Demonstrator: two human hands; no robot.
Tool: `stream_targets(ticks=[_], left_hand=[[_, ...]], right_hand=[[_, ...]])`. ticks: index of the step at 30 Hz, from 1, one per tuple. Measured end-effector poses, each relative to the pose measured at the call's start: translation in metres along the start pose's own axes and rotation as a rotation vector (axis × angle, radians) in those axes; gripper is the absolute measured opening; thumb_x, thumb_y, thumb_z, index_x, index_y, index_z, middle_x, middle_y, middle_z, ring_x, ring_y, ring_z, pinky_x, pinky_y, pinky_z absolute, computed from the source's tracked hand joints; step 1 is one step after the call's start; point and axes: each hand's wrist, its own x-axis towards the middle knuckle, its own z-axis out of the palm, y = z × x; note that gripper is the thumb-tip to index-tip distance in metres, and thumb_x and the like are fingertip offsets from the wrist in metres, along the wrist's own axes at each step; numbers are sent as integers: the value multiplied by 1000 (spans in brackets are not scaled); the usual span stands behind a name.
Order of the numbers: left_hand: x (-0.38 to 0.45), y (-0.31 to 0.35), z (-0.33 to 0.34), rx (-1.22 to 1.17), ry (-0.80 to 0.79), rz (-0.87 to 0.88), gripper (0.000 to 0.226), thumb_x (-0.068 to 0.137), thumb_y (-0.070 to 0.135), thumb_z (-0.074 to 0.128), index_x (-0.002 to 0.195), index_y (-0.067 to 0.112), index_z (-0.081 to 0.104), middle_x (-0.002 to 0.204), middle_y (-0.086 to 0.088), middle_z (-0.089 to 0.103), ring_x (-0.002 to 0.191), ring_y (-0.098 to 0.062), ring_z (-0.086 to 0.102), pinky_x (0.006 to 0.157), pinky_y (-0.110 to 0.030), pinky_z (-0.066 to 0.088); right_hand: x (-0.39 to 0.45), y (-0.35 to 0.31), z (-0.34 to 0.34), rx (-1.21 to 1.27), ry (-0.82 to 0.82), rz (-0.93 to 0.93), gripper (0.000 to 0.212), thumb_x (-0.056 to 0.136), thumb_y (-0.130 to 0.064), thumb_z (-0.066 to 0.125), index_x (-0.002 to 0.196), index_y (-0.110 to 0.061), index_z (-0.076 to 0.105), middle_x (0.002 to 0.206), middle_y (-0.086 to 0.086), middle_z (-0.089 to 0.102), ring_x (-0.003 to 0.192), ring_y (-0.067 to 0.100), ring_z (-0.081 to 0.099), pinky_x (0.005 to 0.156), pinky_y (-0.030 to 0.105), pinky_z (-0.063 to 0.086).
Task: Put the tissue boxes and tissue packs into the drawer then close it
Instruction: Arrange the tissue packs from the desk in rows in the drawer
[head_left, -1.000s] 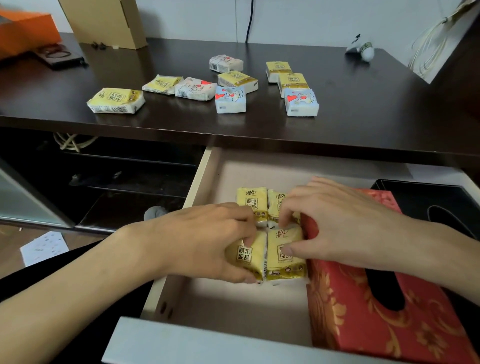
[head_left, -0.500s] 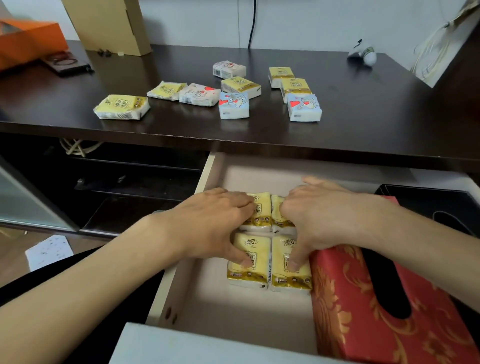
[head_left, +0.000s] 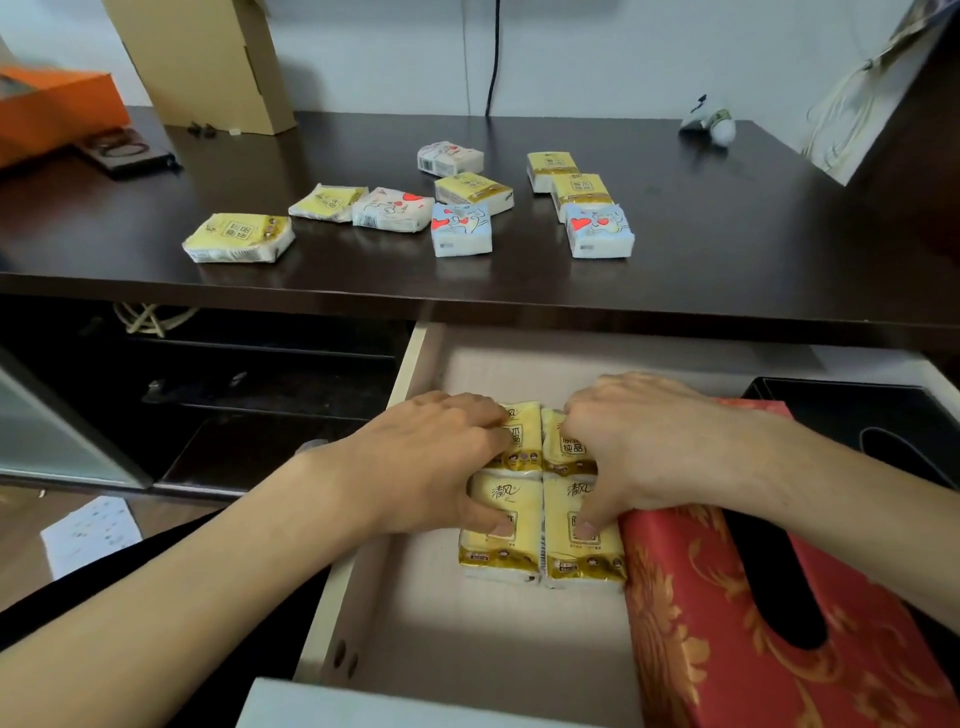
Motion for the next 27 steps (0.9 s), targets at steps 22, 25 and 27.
stream_targets(ticks=[22,25,27], left_hand=[[99,-83,-104,-280,555,-479,39,83,40,58,118,26,66,130,5,60,116,-20,57,92,-37,48],[139,-110,-105,-258,448,-580,46,78,46,60,115,18,64,122,-2,63,100,-24,60,81,-36,48],[160,-125,-104,-262,343,-641,51,75,51,61,112,17,60,112,-4,64,87,-22,55,73,-34,46]], right_hand=[[96,121,-68,928,796,401,35,87,-29,68,122,-24,68,129,0,62,117,20,59,96,42,50],[120,129,-75,945,725,498,58,84,-36,70,137,-19,56,137,5,55,122,25,57,96,44,51],[133,133,-75,992,666,519,72,80,-39,74,143,-17,48,139,8,54,122,28,57,98,45,51]])
